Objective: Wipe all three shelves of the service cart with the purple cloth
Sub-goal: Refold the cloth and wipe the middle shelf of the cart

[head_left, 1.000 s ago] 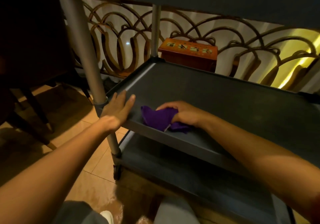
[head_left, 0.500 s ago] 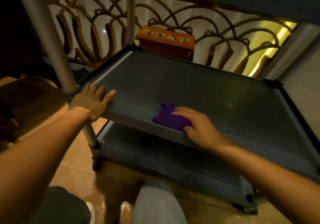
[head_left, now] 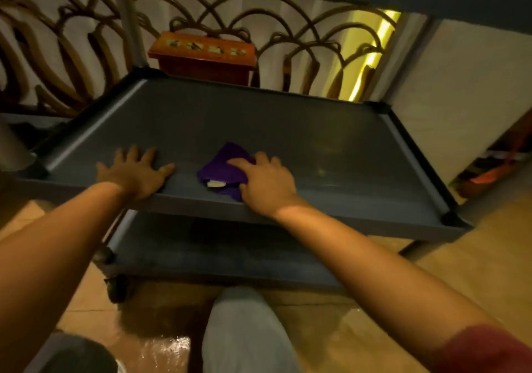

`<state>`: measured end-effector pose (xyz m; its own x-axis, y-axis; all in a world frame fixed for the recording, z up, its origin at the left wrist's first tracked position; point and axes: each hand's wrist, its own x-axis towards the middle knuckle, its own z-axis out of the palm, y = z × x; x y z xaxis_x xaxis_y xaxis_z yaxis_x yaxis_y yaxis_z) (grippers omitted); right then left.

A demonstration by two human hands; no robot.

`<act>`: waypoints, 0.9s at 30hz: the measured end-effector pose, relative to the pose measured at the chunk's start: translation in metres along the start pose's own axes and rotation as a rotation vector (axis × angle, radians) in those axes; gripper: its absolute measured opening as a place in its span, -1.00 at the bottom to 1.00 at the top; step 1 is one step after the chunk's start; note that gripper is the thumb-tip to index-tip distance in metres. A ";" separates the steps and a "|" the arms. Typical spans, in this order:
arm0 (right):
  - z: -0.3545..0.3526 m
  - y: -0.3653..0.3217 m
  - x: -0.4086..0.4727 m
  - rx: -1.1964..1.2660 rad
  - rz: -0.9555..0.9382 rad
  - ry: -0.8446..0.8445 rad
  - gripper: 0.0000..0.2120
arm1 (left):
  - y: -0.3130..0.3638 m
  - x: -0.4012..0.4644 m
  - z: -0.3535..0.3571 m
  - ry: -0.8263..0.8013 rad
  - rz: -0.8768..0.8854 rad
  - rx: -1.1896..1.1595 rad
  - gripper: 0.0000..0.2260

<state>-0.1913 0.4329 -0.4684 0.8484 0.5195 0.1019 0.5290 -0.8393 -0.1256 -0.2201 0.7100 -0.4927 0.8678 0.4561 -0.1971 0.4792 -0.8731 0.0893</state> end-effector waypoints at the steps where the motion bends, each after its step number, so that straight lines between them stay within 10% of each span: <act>1: -0.005 0.032 -0.015 -0.048 0.062 0.000 -0.43 | 0.001 0.003 0.002 0.008 0.010 0.006 -0.28; 7: -0.052 0.198 -0.101 -0.229 0.649 -0.055 -0.49 | 0.005 -0.001 0.005 0.068 0.005 0.049 -0.30; 17: -0.018 0.083 -0.038 -0.063 0.201 0.067 -0.44 | 0.106 -0.023 0.016 -0.031 0.225 -0.002 -0.27; 27: -0.054 0.225 -0.104 -0.245 0.636 0.005 -0.52 | 0.105 -0.033 0.015 0.103 0.239 -0.045 -0.33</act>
<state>-0.1619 0.1817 -0.4541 0.9924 -0.0870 0.0865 -0.0927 -0.9936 0.0642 -0.2002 0.6007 -0.4913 0.9648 0.2549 -0.0650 0.2623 -0.9508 0.1650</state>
